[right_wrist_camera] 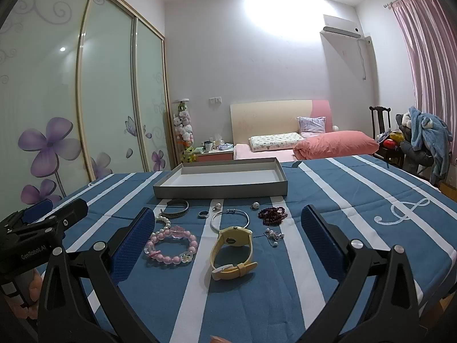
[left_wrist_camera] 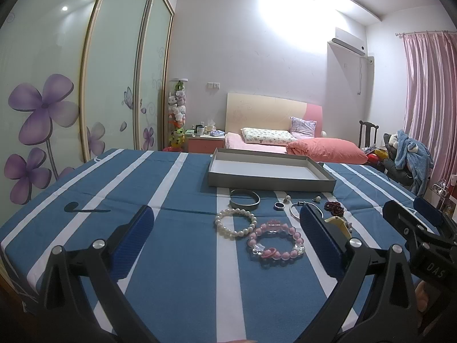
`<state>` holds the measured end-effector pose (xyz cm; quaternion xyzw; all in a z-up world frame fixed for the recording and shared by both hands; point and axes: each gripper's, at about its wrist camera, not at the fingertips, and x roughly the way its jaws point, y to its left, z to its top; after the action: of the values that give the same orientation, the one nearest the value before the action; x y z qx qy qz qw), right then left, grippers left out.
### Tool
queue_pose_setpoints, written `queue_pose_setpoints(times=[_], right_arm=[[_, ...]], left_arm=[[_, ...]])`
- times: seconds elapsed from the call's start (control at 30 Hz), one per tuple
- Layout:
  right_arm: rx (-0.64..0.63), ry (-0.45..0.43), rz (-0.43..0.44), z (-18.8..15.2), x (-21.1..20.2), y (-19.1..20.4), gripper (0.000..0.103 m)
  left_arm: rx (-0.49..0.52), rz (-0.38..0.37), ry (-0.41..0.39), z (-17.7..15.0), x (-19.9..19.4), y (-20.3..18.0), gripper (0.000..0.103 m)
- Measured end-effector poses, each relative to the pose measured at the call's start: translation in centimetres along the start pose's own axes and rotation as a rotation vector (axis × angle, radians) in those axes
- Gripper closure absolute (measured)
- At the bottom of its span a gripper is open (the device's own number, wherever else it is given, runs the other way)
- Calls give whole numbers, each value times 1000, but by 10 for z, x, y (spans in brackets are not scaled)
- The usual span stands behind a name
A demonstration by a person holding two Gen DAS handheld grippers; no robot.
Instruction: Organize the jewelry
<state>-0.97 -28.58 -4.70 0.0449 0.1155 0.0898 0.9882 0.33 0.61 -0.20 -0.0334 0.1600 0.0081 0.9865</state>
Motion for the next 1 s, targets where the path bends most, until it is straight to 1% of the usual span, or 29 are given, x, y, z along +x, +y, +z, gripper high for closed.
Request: queue_pose_setpoints(times=[1.0], right_arm=[[1, 4, 0, 0, 1, 0, 2]], left_arm=[[-3, -1, 5, 0, 1, 1, 4]])
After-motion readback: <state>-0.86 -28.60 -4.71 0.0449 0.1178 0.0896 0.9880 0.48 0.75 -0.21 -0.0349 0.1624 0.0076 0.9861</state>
